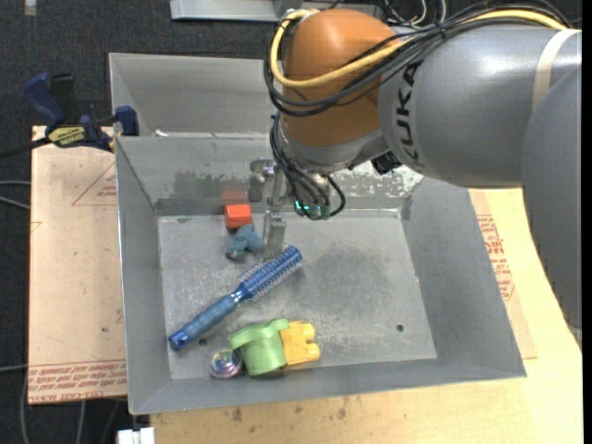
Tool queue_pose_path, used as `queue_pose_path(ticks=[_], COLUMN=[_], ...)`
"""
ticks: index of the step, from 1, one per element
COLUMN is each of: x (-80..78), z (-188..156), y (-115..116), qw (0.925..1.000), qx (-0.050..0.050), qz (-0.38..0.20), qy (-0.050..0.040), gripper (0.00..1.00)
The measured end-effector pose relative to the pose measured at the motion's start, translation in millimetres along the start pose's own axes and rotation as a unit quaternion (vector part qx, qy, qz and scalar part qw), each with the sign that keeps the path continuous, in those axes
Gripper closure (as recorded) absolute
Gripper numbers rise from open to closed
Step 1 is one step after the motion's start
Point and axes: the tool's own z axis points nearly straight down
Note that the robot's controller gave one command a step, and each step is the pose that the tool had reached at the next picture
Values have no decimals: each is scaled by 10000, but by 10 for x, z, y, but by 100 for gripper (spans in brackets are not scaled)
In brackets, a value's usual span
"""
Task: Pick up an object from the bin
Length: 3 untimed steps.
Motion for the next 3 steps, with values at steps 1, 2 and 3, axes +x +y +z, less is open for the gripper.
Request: queue_pose_path(ticks=[1,2,3], x=[704,688,617], z=[1576,1537,-1], y=[-35,-40,-61], qw=[9954,9955,9944], qx=[-1,1,-1], qz=[-957,-950,-1055], qy=[-38,-41,-84], gripper=[0,100,100])
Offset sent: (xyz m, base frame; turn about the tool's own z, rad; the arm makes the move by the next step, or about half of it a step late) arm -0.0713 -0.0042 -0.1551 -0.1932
